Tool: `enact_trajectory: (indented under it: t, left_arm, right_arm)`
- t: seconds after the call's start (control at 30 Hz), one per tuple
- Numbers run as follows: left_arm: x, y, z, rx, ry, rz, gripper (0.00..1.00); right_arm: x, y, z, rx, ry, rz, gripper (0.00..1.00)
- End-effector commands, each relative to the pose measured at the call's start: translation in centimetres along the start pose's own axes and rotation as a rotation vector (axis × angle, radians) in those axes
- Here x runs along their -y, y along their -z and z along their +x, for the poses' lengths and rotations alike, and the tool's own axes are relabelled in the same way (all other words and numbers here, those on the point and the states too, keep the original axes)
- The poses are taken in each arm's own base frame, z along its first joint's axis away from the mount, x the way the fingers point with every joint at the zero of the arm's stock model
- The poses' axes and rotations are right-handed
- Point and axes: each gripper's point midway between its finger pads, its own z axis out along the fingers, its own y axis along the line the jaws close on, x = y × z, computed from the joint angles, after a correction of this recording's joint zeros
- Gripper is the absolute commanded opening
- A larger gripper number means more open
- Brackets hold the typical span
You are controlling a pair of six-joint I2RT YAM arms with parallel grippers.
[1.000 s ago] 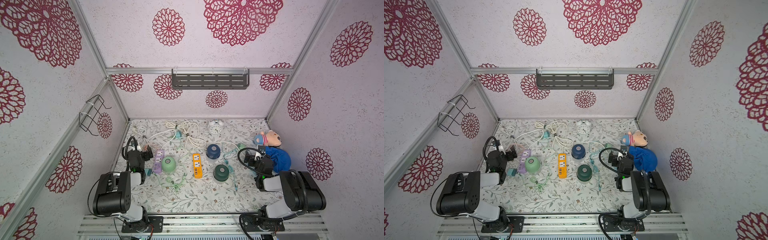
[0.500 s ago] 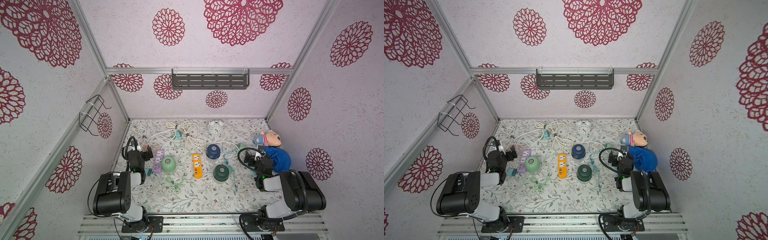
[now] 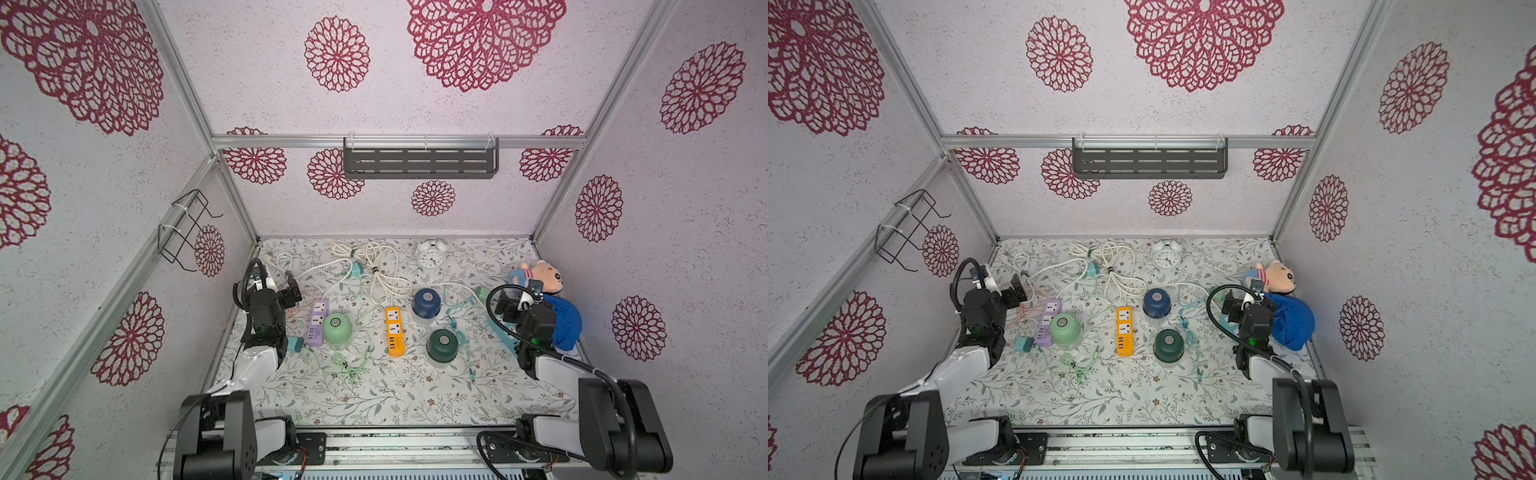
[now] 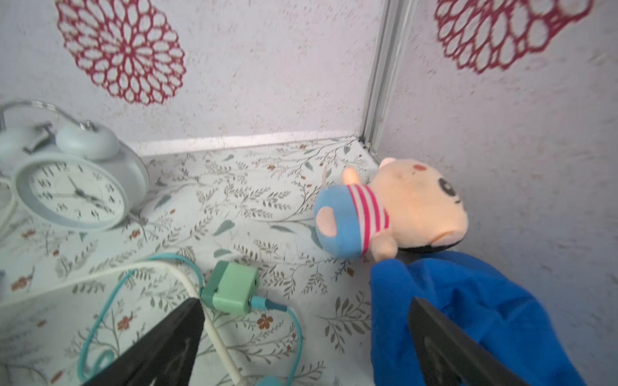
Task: Charge the cordless meat grinders
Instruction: Pick up the charging cable from the center of the board.
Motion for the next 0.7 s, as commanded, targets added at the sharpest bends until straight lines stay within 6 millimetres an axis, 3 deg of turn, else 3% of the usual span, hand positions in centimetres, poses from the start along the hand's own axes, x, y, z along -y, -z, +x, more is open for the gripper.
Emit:
enact_trajectory:
  t: [0.0, 0.07, 0.13, 0.27, 0.4, 0.5, 0.67]
  left_arm:
    - [-0.8, 2.3, -0.9, -0.097, 0.113, -0.105, 0.97]
    - [-0.2, 3.4, -1.7, -0.149, 0.202, -0.087, 0.97]
    - [1.7, 4.5, -1.7, -0.209, 0.307, 0.014, 0.97]
    - [7.1, 7.5, -1.3, -0.355, 0.407, 0.246, 0.97]
    - [13.6, 11.9, -0.6, -0.443, 0.314, 0.406, 0.98]
    - [18.7, 15.2, 1.4, -0.534, 0.278, 0.530, 0.99]
    - [24.0, 19.0, 6.1, -0.614, 0.212, 0.585, 0.98]
  right_arm:
    - [3.3, 1.7, -0.3, -0.107, -0.186, 0.206, 0.99]
    - [4.5, 3.1, -0.2, -0.175, -0.277, 0.286, 0.99]
    - [3.3, 4.2, 0.4, -0.259, -0.317, 0.219, 0.93]
    - [-0.5, 6.3, 2.9, -0.456, -0.353, 0.013, 0.74]
    - [-2.2, 8.4, 7.5, -0.672, -0.412, -0.052, 0.61]
    - [-3.5, 9.8, 10.7, -0.803, -0.442, -0.091, 0.50]
    - [-5.1, 11.7, 14.4, -0.922, -0.369, -0.107, 0.52]
